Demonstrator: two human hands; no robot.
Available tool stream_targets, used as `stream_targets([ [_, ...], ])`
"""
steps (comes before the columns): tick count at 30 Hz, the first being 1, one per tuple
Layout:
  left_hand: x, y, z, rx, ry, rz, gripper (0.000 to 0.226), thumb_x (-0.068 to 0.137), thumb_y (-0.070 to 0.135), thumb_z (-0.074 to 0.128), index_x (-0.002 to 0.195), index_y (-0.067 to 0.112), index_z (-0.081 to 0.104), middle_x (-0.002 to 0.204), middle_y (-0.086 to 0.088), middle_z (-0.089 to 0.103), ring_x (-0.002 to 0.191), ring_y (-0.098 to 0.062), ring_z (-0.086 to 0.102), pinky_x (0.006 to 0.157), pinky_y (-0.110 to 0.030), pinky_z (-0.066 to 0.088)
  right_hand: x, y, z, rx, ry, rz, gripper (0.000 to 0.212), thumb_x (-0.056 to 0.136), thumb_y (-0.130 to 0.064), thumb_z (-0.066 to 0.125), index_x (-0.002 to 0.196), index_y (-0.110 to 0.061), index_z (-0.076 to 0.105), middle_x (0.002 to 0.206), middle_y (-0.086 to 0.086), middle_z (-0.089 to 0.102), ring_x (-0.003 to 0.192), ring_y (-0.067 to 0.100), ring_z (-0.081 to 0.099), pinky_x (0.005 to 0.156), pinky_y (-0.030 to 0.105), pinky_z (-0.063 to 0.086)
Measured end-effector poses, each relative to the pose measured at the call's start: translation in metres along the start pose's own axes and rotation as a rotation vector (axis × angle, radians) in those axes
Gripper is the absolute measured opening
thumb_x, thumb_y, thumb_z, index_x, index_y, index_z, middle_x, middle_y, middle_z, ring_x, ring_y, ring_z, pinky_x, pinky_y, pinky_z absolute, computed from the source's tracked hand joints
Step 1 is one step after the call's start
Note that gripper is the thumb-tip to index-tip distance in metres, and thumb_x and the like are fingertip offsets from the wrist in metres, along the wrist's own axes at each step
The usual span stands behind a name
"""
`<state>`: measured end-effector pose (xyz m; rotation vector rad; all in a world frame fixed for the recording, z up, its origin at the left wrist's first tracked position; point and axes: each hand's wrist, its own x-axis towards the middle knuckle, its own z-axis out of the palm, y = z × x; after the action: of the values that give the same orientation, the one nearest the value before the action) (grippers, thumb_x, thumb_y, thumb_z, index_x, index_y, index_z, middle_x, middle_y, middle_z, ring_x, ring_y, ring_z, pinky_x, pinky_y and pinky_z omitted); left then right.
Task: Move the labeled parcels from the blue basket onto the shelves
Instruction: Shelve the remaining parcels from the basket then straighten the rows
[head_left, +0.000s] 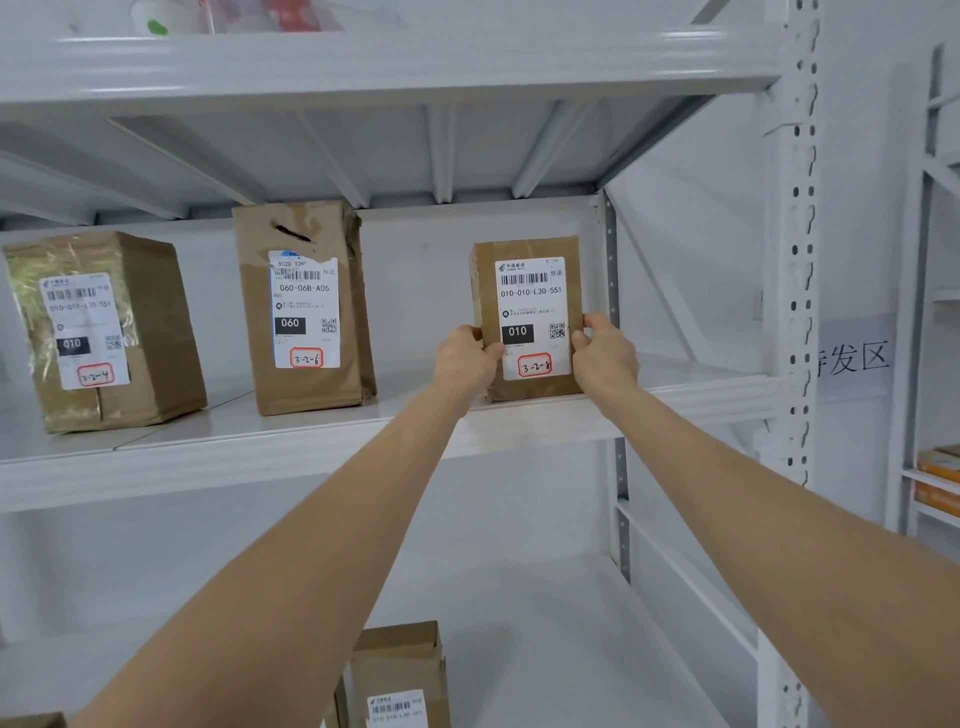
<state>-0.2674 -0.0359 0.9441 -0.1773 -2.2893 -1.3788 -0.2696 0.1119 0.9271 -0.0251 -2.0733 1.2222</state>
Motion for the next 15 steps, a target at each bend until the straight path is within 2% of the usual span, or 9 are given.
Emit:
stream_targets([
  [6,0.009,-0.003,0.004,-0.002,0.009,-0.011,0.037,0.095,0.019,0.053,0.129,0.007,0.047,0.125,-0.013,0.059,0.113,-0.03,0.057,0.095,-0.045,0.05,0.009,-0.001,0.005,0.017,-0.038,0.027,0.028,0.102,-0.018,0.036,0.127,-0.015,0.048,0.114,0.008,0.058,0.089,0.021,0.049,0.079,0.036,0.047],
  [9,0.015,-0.006,0.006,0.019,0.016,-0.012,0.037,0.095,0.018,0.052,0.129,0.006,0.047,0.126,-0.014,0.059,0.114,-0.031,0.056,0.095,-0.044,0.049,0.014,-0.001,0.01,0.015,-0.064,0.048,0.026,0.102,-0.017,0.035,0.125,-0.014,0.047,0.109,0.008,0.056,0.087,0.02,0.048,0.071,0.031,0.042],
  [15,0.025,-0.009,0.008,0.035,0.02,-0.021,0.036,0.096,0.017,0.051,0.129,0.005,0.046,0.126,-0.016,0.058,0.114,-0.032,0.056,0.095,-0.045,0.049,0.023,-0.002,0.015,-0.013,-0.098,0.049,0.029,0.101,-0.017,0.036,0.128,-0.013,0.046,0.119,0.014,0.058,0.091,0.023,0.047,0.074,0.027,0.035],
])
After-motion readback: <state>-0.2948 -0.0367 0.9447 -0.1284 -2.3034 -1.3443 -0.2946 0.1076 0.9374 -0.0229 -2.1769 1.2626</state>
